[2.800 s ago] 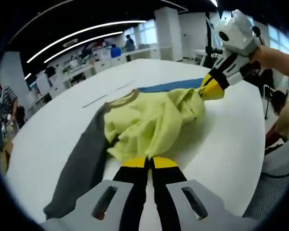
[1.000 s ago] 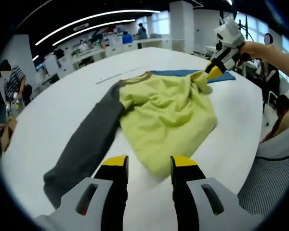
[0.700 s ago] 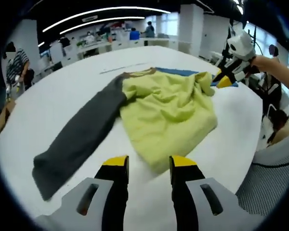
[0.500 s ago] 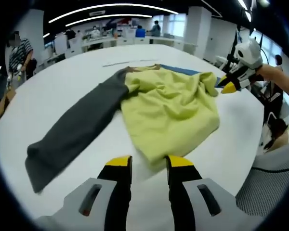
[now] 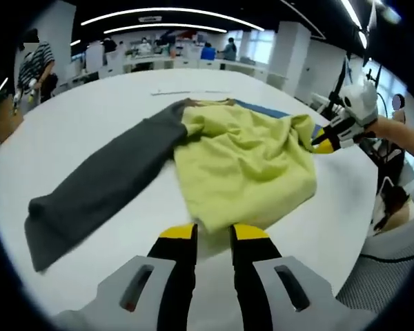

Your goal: Fold the garment on the visible template until the final outline fits inside the template.

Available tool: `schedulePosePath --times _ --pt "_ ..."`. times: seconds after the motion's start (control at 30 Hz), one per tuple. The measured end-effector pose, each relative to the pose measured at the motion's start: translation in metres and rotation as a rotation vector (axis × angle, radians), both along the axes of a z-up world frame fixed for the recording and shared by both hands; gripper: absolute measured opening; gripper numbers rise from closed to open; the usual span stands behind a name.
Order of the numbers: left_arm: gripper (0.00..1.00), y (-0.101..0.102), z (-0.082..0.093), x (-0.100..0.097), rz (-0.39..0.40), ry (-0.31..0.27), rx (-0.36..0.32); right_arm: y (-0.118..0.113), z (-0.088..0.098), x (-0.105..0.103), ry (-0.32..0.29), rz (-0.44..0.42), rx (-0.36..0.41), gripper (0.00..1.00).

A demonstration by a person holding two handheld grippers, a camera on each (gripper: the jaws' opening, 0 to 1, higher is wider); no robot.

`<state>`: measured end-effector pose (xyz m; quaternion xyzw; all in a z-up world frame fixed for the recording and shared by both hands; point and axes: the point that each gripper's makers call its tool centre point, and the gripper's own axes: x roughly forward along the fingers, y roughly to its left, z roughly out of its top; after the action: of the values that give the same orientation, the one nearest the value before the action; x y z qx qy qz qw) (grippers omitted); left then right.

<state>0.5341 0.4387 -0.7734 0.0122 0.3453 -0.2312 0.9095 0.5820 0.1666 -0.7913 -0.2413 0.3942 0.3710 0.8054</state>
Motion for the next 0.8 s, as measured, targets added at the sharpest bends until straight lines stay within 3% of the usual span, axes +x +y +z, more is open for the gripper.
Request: schedulePosePath --times 0.23,0.5,0.8 --pt "0.07 -0.004 0.007 0.003 0.001 -0.02 -0.021 0.0 0.002 0.004 -0.023 -0.017 0.033 0.06" --pt "0.02 -0.003 0.017 -0.002 -0.001 -0.031 -0.046 -0.002 0.002 0.004 -0.038 -0.022 0.014 0.0" --pt "0.02 0.002 0.023 -0.013 0.014 0.011 -0.049 -0.004 0.031 -0.008 -0.01 -0.102 0.128 0.0"
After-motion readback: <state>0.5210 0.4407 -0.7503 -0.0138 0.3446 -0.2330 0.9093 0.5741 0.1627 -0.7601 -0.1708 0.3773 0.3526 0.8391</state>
